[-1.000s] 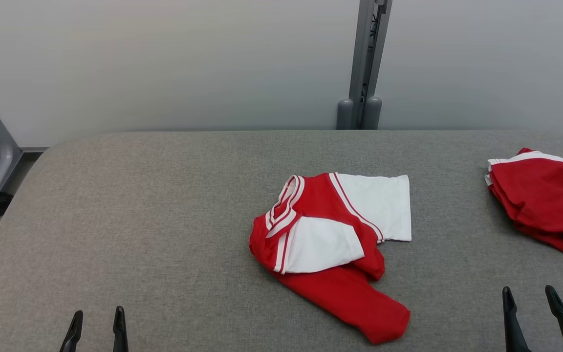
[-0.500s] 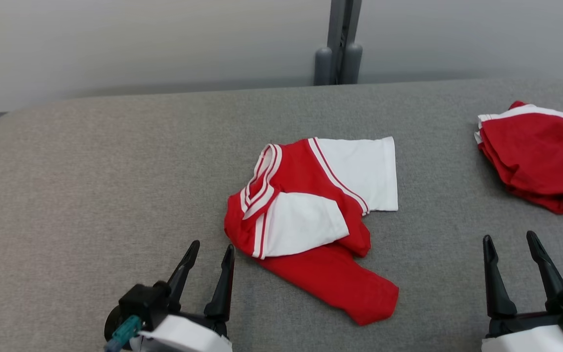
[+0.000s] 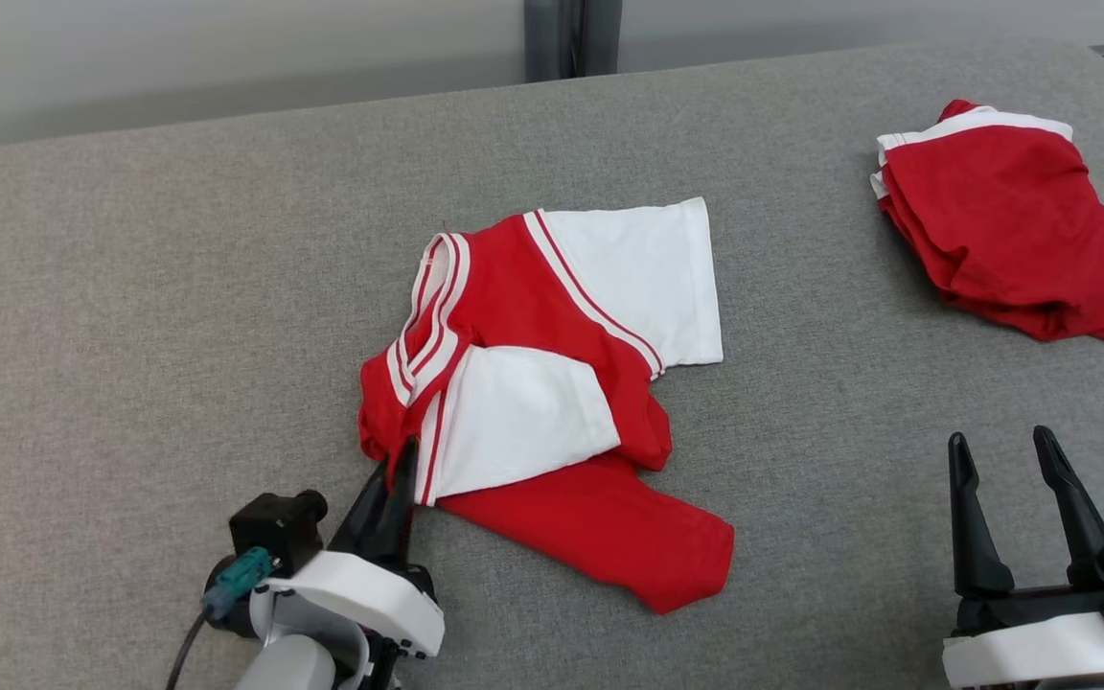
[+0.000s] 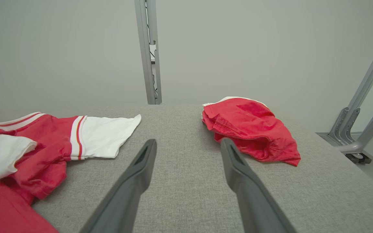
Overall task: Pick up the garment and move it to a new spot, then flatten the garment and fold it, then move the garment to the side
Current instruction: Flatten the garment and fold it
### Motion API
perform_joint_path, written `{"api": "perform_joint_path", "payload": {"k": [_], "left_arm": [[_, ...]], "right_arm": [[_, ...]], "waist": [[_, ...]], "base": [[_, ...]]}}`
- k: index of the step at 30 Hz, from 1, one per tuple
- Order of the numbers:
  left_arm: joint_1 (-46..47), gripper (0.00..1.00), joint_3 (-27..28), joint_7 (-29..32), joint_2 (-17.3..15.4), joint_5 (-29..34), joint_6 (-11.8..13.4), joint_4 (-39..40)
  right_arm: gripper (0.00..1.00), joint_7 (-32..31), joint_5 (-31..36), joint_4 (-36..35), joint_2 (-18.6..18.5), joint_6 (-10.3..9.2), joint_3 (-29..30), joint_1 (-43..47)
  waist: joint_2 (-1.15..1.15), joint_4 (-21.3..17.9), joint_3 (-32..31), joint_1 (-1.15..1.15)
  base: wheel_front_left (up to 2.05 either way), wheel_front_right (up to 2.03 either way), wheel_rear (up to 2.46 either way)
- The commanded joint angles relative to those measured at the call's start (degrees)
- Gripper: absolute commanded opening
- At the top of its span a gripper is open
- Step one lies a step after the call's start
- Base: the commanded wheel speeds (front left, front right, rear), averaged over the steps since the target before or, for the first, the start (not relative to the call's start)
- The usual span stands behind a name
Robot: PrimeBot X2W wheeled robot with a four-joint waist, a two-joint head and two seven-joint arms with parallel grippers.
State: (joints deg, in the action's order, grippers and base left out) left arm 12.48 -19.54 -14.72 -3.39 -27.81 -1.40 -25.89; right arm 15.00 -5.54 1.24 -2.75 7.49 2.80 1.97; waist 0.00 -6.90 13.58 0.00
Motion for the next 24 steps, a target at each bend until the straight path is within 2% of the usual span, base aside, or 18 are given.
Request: {"api": "perform_joint_path", "payload": {"k": [1,6,10,13,15,19,24], "left_arm": [[0.51,0.0,0.45,0.38,-0.7,-0.78,-0.52,1.2],[-3.06,0.0,2.68,8.08,-3.75,-6.74,-2.2,13.87],[-5.1,0.0,8.13,14.97,-7.81,-12.89,-0.8,25.56],[-5.41,0.0,11.78,19.41,-11.35,-15.96,0.39,31.55],[-4.79,0.0,13.11,22.81,-13.94,-17.89,-0.21,34.18],[-1.85,0.0,15.68,27.22,-18.24,-20.29,-0.93,36.03],[5.56,0.0,14.57,30.38,-23.25,-18.72,-3.34,30.85]], "right_arm": [[1.0,0.27,-0.25,0.17,-0.28,0.01,0.16,0.2],[1.0,0.27,-0.68,0.41,-0.28,0.01,0.37,0.94],[1.0,0.27,-1.23,0.65,-0.28,0.01,-0.24,1.21],[1.0,0.27,-1.47,0.82,-0.28,0.01,-0.9,1.03],[1.0,0.27,-1.46,0.92,-0.28,0.01,-1.07,0.81],[1.0,0.27,-1.45,1.06,-0.27,0.01,-1.34,0.22],[1.0,0.27,-1.41,0.85,-0.26,0.01,-2.17,-1.45]], "waist": [[0.0,0.09,-0.62,0.0],[0.0,0.91,-2.1,0.0],[0.0,1.59,-2.66,0.0],[0.0,1.85,-2.67,0.0],[0.0,2.01,-2.65,0.0],[0.0,2.05,-2.42,0.0],[0.0,1.6,-0.11,0.0]], "base": [[0.0,0.0,0.0],[0.0,0.0,0.0],[0.0,0.0,0.0],[0.0,0.0,0.0],[0.0,0.0,0.0],[0.0,0.0,0.0],[0.0,0.0,0.0]]}}
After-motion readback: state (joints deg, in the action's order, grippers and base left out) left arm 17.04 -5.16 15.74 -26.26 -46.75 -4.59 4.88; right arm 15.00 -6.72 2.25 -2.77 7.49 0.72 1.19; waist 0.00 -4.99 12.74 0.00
